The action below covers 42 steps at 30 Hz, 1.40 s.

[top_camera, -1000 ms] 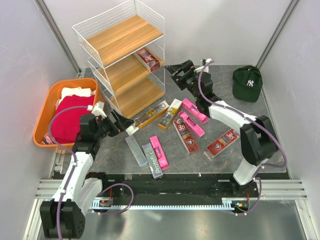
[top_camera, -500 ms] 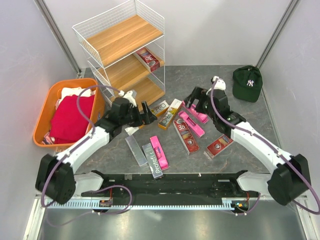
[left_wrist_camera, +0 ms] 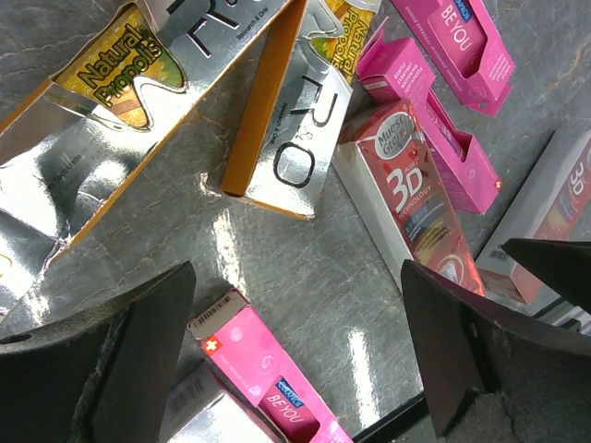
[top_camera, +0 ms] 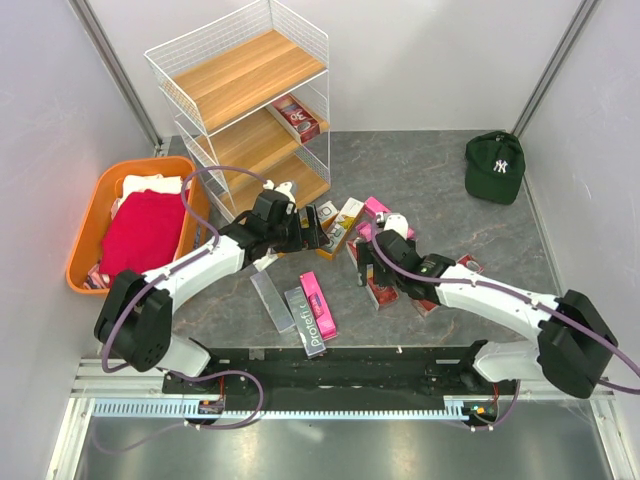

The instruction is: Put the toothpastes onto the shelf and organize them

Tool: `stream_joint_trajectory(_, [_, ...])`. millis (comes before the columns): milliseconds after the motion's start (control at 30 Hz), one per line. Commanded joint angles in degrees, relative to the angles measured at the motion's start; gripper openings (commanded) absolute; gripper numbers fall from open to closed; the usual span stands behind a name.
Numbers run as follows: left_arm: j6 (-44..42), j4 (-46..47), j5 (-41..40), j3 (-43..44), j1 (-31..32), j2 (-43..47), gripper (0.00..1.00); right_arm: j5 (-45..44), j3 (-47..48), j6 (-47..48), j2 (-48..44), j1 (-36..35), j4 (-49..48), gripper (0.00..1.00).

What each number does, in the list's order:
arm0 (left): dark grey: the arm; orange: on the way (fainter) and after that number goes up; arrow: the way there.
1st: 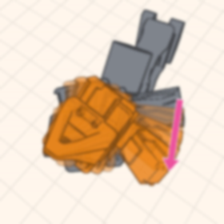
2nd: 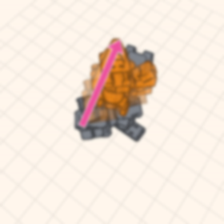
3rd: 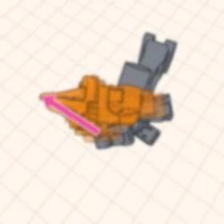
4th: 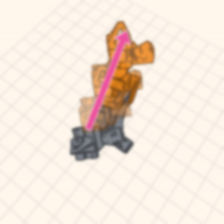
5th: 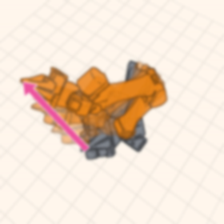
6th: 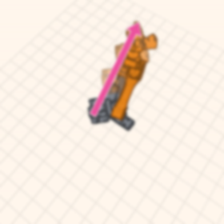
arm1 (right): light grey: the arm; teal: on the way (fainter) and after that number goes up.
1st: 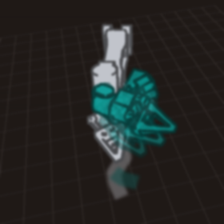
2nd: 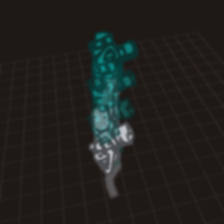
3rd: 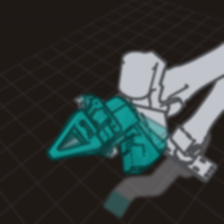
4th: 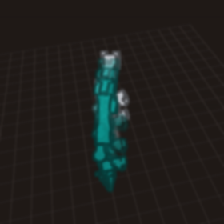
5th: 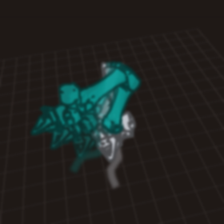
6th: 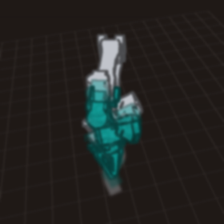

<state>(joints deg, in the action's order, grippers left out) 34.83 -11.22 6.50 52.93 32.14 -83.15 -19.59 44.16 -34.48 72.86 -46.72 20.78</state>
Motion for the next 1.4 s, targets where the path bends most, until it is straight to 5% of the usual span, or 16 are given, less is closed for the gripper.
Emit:
stream_joint_trajectory(0, [-1.25,-0.29,0.27,1.39,0.03,0.27,1.00,-3.00,-1.27,-0.24,2.19,-0.13,-0.29,0.96])
stream_joint_trajectory(267, [-1.34,-0.38,0.35,0.69,0.03,0.45,1.00,-0.98,-2.85,-0.32,8.96,-0.39,-3.81,0.92])
stream_joint_trajectory(367, [-0.64,-0.38,0.70,0.34,0.03,0.71,1.00,0.69,-3.38,-0.24,10.02,-0.57,-6.00,0.69])
stream_joint_trajectory(667, [2.70,6.36,3.25,-3.79,-0.67,3.69,1.00,0.96,-3.20,0.38,7.04,-0.74,-7.24,0.40])
stream_joint_trajectory(1100, [12.88,34.04,20.02,-12.67,-2.08,6.17,1.00,-1.15,1.53,3.98,-2.99,-4.08,-5.74,0.36])
stream_joint_trajectory(1367, [15.88,37.77,23.56,-12.15,-1.99,0.80,1.00,-0.71,2.59,2.75,-6.58,-6.45,-8.73,0.36])
